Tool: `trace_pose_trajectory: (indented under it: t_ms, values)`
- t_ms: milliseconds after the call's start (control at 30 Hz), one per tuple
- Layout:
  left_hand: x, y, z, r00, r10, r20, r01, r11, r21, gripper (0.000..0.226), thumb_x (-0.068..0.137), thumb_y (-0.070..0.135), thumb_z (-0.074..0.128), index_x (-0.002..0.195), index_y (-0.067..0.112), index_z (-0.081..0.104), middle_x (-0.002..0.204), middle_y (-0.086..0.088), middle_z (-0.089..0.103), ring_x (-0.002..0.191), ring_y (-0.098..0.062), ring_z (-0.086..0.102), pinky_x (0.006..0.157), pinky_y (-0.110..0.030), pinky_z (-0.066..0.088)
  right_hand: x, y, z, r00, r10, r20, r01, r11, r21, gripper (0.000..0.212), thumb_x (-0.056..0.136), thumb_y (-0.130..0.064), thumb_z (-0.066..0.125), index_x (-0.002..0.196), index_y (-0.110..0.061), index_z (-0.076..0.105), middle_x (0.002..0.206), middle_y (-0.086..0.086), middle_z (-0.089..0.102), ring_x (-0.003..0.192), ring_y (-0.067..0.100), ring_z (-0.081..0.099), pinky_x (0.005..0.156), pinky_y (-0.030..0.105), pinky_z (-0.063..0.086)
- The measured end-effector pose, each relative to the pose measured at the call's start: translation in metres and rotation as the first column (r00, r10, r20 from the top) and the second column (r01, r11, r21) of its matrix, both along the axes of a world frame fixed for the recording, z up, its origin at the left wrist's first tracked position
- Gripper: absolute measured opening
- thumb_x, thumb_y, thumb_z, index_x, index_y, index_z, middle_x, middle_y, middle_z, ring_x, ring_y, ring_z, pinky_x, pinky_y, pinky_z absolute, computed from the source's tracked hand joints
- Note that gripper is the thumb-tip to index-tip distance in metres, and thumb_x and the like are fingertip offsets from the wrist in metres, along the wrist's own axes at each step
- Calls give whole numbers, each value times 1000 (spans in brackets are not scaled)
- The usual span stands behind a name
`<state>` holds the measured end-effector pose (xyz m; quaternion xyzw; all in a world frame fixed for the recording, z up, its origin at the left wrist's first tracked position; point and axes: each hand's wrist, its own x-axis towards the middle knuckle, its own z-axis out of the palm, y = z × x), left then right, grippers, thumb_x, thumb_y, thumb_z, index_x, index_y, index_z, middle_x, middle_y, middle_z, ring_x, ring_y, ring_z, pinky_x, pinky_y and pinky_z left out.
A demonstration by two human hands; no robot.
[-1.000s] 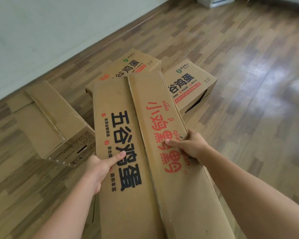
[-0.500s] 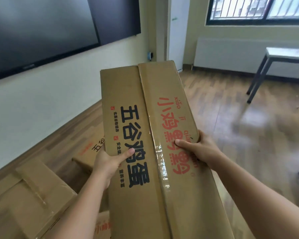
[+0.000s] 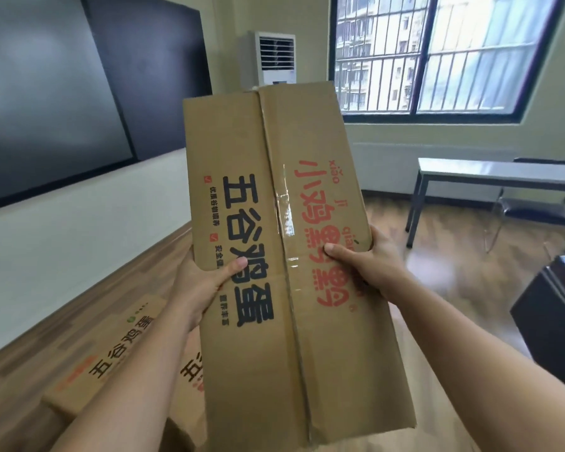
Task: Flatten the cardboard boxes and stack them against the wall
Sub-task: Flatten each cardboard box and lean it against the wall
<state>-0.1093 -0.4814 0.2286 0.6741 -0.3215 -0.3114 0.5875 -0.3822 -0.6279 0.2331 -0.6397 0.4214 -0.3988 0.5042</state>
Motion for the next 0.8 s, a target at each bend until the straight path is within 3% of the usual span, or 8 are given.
trace_pose_trajectory:
  t_ms: [167, 367, 700, 800]
  values:
    - [-38, -84, 25, 999, -32, -1, 32, 999, -33, 92, 51, 46, 97, 132, 28, 57, 111, -6, 78, 98, -26, 77, 87, -55, 62, -41, -70, 33, 1000, -17, 11, 18, 998, -59, 60, 69, -39, 97, 120, -33, 64, 99, -8, 81, 79, 9, 81, 66, 27, 64]
    - [-41, -206, 28, 999, -49, 21, 50, 998, -48, 82, 51, 46, 98, 123, 28, 63, 106, -4, 80, 94, -23, 79, 86, -54, 63, -47, -188, 31, 997, -70, 22, 72, 995, -76, 66, 66, -40, 99, 123, -29, 66, 102, -6, 82, 85, 14, 82, 81, 44, 67]
    - [19, -476, 36, 997, -74, 17, 75, 993, -94, 68, 61, 39, 96, 119, 27, 63, 107, -4, 78, 96, -24, 76, 85, -51, 62, 10, -449, 46, 994, -106, -18, 104, 990, -99, 69, 57, -54, 99, 116, -34, 69, 98, -12, 83, 86, 14, 81, 88, 45, 65]
    - [35, -551, 48, 997, -71, 21, 72, 992, -104, 79, 59, 39, 97, 127, 26, 59, 111, -3, 76, 99, -23, 75, 89, -54, 61, 26, -523, 55, 992, -123, -15, 121, 989, -89, 76, 51, -60, 99, 116, -34, 69, 99, -11, 82, 87, 14, 81, 88, 44, 65]
